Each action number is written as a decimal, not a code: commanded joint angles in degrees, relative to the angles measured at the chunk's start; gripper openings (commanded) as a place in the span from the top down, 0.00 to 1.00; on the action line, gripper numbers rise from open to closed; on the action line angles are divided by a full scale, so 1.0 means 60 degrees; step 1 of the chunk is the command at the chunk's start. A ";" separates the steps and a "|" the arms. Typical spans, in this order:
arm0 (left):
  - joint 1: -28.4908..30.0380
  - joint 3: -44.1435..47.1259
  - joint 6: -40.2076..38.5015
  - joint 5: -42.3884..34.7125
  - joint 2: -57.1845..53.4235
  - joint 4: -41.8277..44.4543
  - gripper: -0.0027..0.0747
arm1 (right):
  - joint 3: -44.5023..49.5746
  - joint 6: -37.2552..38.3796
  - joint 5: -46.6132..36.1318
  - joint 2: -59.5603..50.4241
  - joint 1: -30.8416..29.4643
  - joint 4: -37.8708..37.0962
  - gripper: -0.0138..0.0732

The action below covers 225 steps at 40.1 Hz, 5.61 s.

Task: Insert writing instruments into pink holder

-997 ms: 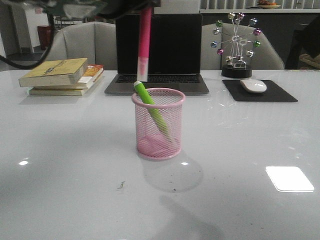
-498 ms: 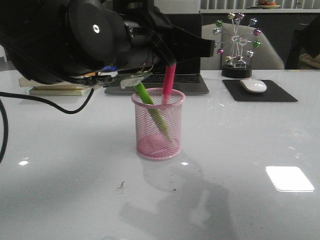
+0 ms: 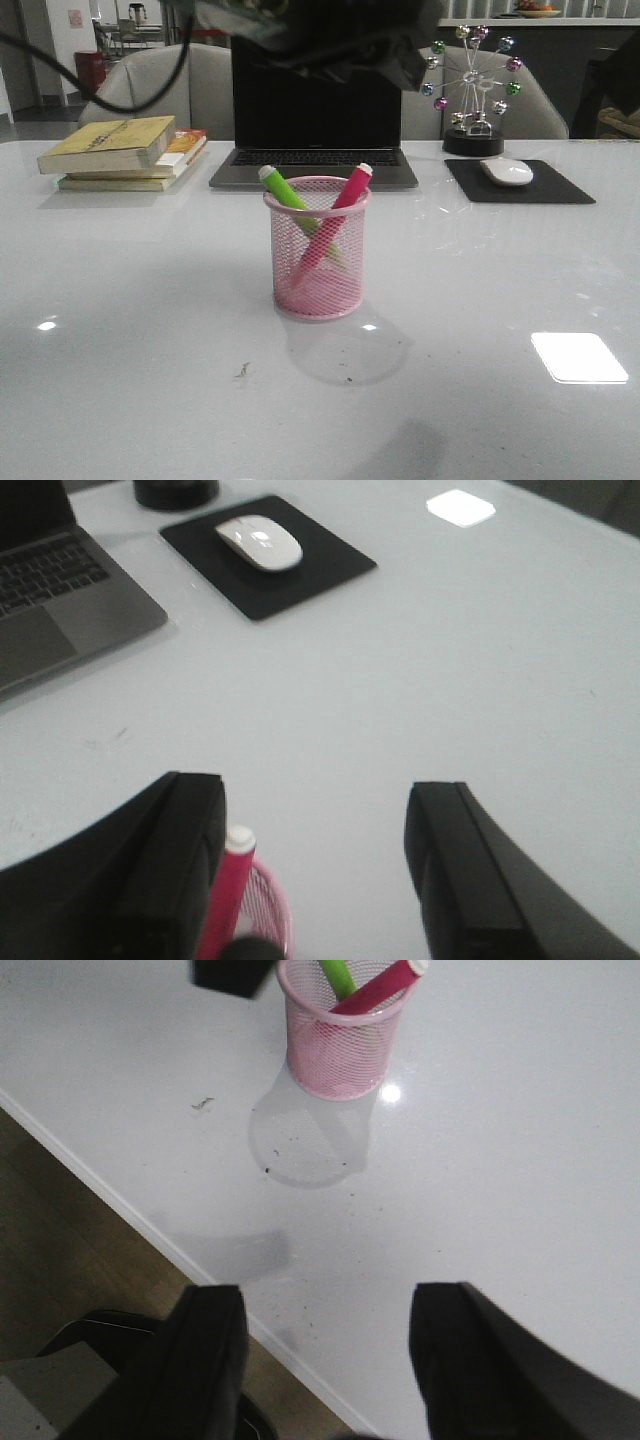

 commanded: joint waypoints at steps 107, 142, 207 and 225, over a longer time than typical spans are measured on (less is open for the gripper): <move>0.6712 1.0270 -0.4413 -0.0678 -1.4628 0.4034 0.85 | 0.1563 0.0092 -0.1206 -0.2291 -0.0034 -0.0382 0.81; 0.6992 1.1359 -0.4413 -0.1880 -1.5719 0.3856 0.85 | 0.1563 0.0092 -0.1209 -0.2291 -0.0034 -0.0382 0.81; 0.6992 1.1359 -0.4413 -0.1865 -1.5719 0.3856 0.85 | 0.7906 -0.0026 -0.7902 -0.8745 -0.5624 0.0383 0.81; 0.6992 1.1359 -0.4413 -0.1865 -1.5719 0.3856 0.85 | 0.7906 -0.0026 -0.7902 -0.8753 -0.5623 0.0383 0.81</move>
